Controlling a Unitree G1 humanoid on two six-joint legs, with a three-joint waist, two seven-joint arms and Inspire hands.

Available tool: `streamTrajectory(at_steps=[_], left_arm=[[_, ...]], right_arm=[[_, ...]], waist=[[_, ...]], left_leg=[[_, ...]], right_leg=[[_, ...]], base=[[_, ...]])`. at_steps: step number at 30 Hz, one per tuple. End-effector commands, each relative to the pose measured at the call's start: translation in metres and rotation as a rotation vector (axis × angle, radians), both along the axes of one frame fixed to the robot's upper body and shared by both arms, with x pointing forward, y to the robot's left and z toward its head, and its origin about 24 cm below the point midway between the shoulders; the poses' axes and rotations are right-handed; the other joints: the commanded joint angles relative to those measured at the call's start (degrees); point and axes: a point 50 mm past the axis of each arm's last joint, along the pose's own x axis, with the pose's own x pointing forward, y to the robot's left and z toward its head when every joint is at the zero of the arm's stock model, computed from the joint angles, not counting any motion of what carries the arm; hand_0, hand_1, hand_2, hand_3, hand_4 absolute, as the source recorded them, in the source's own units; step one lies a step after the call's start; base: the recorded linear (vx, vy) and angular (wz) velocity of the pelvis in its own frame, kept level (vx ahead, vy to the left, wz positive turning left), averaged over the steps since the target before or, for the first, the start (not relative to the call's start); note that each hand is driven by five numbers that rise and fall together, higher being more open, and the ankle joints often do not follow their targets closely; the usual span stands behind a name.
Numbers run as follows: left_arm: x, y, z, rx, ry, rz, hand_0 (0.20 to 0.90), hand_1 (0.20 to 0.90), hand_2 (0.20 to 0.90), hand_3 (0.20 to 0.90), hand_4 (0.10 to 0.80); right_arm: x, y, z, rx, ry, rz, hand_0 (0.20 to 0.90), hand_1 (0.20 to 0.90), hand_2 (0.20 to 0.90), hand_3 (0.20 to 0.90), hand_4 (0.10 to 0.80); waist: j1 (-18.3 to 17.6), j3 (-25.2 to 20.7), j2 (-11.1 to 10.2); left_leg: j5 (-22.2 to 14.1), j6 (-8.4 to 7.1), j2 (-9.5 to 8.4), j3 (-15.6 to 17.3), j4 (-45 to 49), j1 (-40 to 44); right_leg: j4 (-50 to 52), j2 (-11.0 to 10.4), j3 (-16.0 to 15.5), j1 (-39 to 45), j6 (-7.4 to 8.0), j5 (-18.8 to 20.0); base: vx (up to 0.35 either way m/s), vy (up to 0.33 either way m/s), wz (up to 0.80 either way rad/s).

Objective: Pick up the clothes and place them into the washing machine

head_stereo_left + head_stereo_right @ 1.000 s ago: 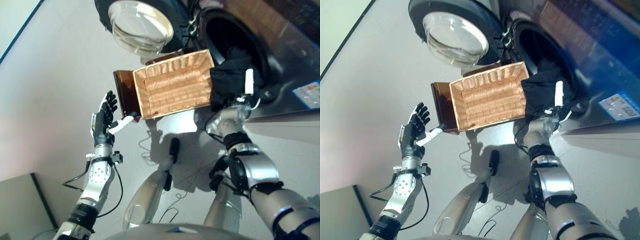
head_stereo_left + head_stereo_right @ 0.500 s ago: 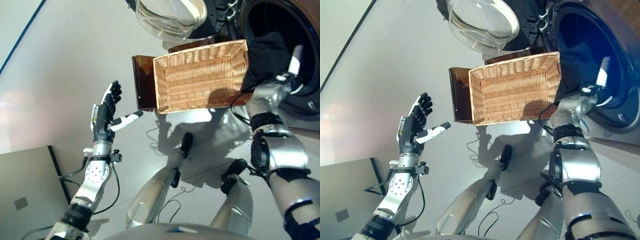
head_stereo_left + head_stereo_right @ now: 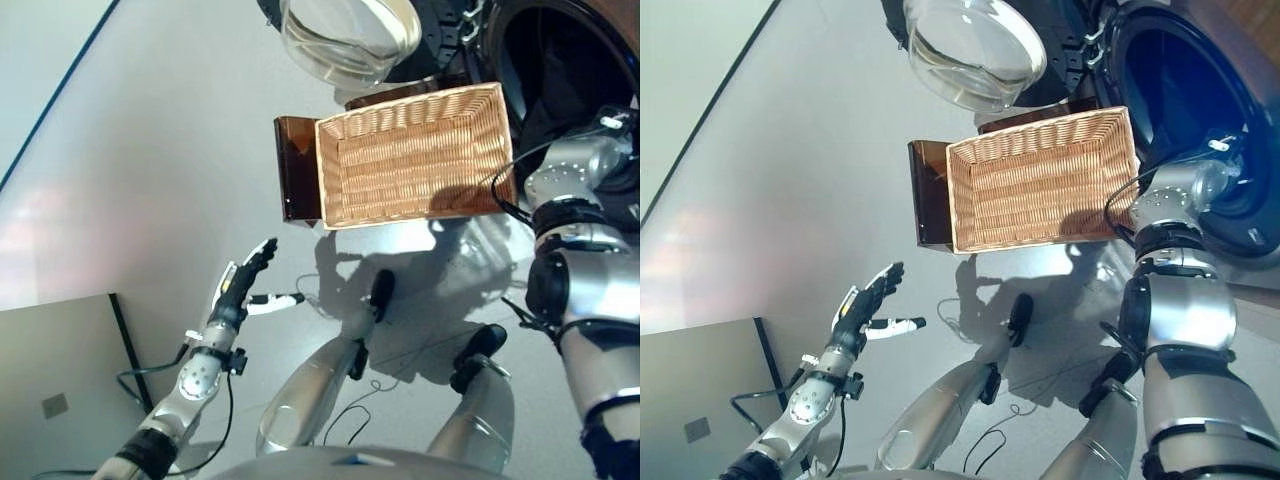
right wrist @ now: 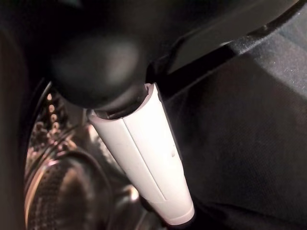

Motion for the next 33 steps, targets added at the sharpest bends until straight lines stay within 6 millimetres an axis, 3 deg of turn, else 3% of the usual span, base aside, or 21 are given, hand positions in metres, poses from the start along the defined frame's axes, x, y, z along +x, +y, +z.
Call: streamTrajectory(at_steps=[1,2,3,4,5,6,13,21,29,31,33], left_arm=[[-0.005,0.016,0.004,-0.017,-0.040,0.084,0.900,0.900,0.900,0.900,0.800],[-0.004,0.016,0.004,-0.019,-0.041,0.083,0.900,0.900,0.900,0.900,0.800],[-0.004,0.017,0.004,-0.026,-0.043,0.092,0.900,0.900,0.900,0.900,0.800],[-0.004,0.017,0.004,-0.047,-0.044,0.112,0.900,0.900,0.900,0.900,0.800],[-0.003,0.017,0.006,-0.054,-0.052,0.120,0.900,0.900,0.900,0.900,0.800],[-0.002,0.016,0.007,-0.063,-0.060,0.122,0.900,0.900,0.900,0.900,0.800],[-0.001,0.007,0.010,-0.101,-0.076,0.090,0.900,0.900,0.900,0.900,0.800],[0.000,0.006,0.009,-0.113,-0.066,0.093,0.900,0.900,0.900,0.900,0.800],[0.003,0.002,0.008,-0.128,-0.067,0.091,0.900,0.900,0.900,0.900,0.800],[0.006,0.000,0.009,-0.132,-0.068,0.085,0.900,0.900,0.900,0.900,0.800],[0.007,0.000,0.008,-0.131,-0.064,0.081,0.900,0.900,0.900,0.900,0.800]], right_arm=[[-0.047,-0.026,0.120,-0.338,-0.289,-0.168,0.200,0.200,0.200,0.200,0.300],[-0.048,-0.026,0.121,-0.340,-0.290,-0.168,0.200,0.200,0.200,0.200,0.300],[-0.049,-0.027,0.123,-0.346,-0.287,-0.173,0.252,0.252,0.252,0.252,0.337],[-0.053,-0.031,0.126,-0.350,-0.278,-0.190,0.381,0.381,0.381,0.381,0.429],[-0.054,-0.033,0.127,-0.357,-0.271,-0.199,0.403,0.403,0.403,0.403,0.445],[-0.055,-0.034,0.128,-0.363,-0.263,-0.204,0.900,0.900,0.900,0.900,0.800],[-0.058,-0.035,0.132,-0.386,-0.262,-0.202,0.900,0.900,0.900,0.900,0.800],[-0.041,-0.029,0.107,-0.307,-0.233,-0.139,0.900,0.900,0.900,0.900,0.800],[-0.016,-0.014,0.065,-0.211,-0.159,-0.044,0.900,0.900,0.900,0.900,0.800],[-0.005,-0.005,0.040,-0.184,-0.090,0.001,0.900,0.900,0.900,0.900,0.800],[-0.002,-0.002,0.028,-0.174,-0.058,0.017,0.900,0.900,0.900,0.900,0.800]], waist=[[0.4,-1.7,3.7],[0.5,-1.7,3.7],[0.6,-1.8,4.0],[1.0,-2.2,4.5],[1.2,-2.4,4.6],[1.4,-2.5,4.8],[2.0,-3.5,5.4],[2.1,-3.3,5.2],[2.1,-2.2,6.1],[2.0,-1.9,6.0],[1.8,-1.7,5.9]], left_leg=[[-11.4,-4.78,-0.92,2.4,8.5,-1.5],[-11.5,-4.79,-0.94,2.4,8.7,-1.7],[-11.5,-4.84,-1.13,2.7,9.3,-2.2],[-11.9,-4.94,-1.56,2.9,10.3,-3.1],[-12.1,-4.98,-1.66,3.1,10.8,-3.6],[-12.3,-5.02,-1.84,3.2,11.4,-4.2],[-13.2,-4.96,-1.84,4.1,13.8,-7.2],[-13.5,-4.47,-1.95,4.3,13.5,-6.6],[-13.2,-4.40,-1.93,4.5,12.7,-4.8],[-13.1,-4.30,-2.01,4.4,12.6,-3.9],[-13.1,-4.27,-1.96,4.4,12.4,-3.3]], right_leg=[[-7.8,0.5,4.4,3.6,0.62,6.8],[-7.7,0.4,4.5,3.4,0.62,6.8],[-7.2,0.4,4.9,2.8,0.58,6.8],[-6.3,0.2,5.7,1.7,0.41,6.5],[-5.9,0.0,5.9,1.2,0.35,6.5],[-5.5,-0.1,6.1,0.5,0.31,6.3],[-4.5,-0.6,7.3,-1.8,0.26,6.0],[-5.1,-0.3,7.6,-1.1,0.11,5.9],[-5.6,0.1,8.1,0.6,-0.12,5.7],[-5.4,0.5,8.1,1.4,-0.38,5.5],[-5.5,0.6,8.0,1.8,-0.45,5.5]], base=[[-0.005,0.035,0.10],[-0.016,0.021,0.08],[-0.006,0.022,0.11],[-0.009,0.021,0.13],[-0.003,0.019,0.10],[-0.003,0.013,0.06],[0.019,0.023,0.03],[0.018,0.009,-0.04],[-0.006,0.000,-0.06],[0.000,0.000,0.00],[-0.012,-0.007,-0.02]])
